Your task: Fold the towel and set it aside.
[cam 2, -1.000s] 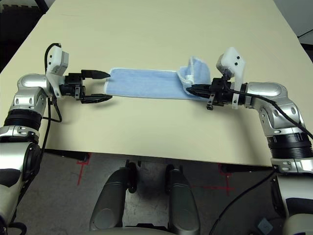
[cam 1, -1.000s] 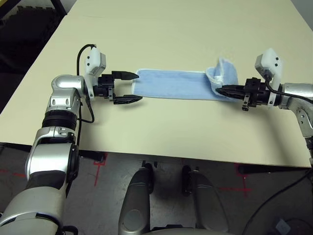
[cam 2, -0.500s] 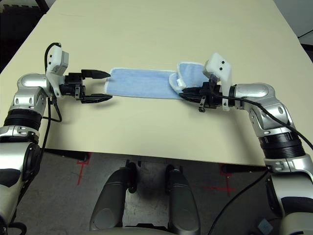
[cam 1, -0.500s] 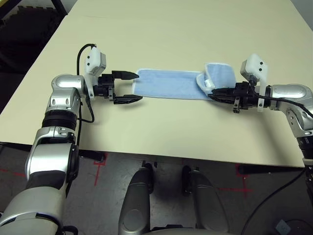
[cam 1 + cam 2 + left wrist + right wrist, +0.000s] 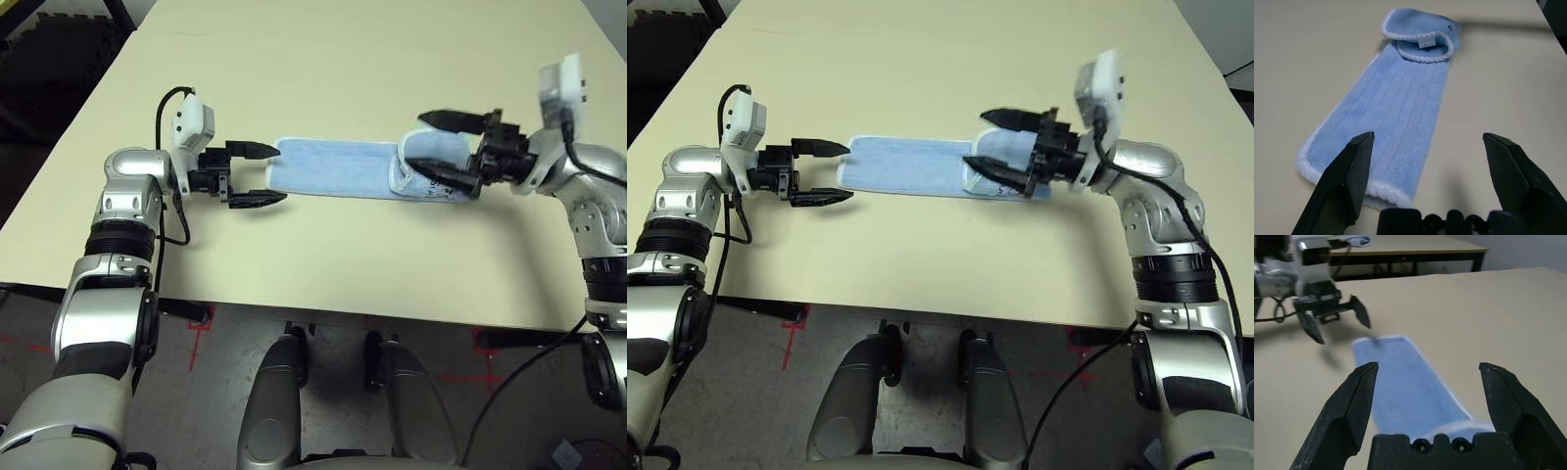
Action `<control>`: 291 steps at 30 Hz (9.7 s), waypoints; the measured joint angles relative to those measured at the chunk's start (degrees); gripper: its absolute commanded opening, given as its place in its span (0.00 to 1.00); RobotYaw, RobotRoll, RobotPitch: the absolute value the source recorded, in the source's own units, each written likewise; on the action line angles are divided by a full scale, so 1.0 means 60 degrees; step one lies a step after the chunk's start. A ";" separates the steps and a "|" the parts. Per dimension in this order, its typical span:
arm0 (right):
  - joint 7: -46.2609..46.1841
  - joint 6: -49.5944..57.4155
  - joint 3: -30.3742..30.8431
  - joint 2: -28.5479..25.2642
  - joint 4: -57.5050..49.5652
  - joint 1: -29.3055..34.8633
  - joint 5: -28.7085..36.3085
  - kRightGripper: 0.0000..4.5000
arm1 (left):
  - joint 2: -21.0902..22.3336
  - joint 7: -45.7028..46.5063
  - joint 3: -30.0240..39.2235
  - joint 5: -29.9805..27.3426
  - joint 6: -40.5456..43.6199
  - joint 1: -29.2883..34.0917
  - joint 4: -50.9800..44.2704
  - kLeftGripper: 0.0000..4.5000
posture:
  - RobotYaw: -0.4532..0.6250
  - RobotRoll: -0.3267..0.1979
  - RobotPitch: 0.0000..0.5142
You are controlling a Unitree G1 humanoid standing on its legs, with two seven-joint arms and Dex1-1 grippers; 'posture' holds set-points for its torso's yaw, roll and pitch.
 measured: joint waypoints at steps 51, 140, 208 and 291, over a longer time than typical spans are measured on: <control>-0.2105 -0.3558 -0.0433 0.1430 0.6484 -0.2561 -0.1946 0.00 | -0.0018 0.0286 0.0014 -0.0186 0.0604 0.0326 -0.0755 1.00 | 0.50 0.62 0.42; 0.4001 -0.4093 -0.0014 -0.1138 0.6665 -0.1451 -0.1855 1.00 | -0.0694 0.7593 0.3705 -0.3680 1.6067 0.0527 -0.3444 1.00 | 0.51 0.62 0.42; 0.3589 -0.3595 -0.0006 -0.0936 0.5857 -0.1142 -0.1605 1.00 | 0.1853 0.4034 -0.0448 -0.2077 1.1482 -0.2014 -0.2482 0.00 | 0.53 0.62 0.39; 0.2961 -0.2914 -0.0253 -0.0572 0.5133 -0.0962 -0.1209 1.00 | -0.1641 0.3283 -0.1664 -0.1282 0.8637 -0.1834 -0.4303 1.00 | 0.53 0.62 0.39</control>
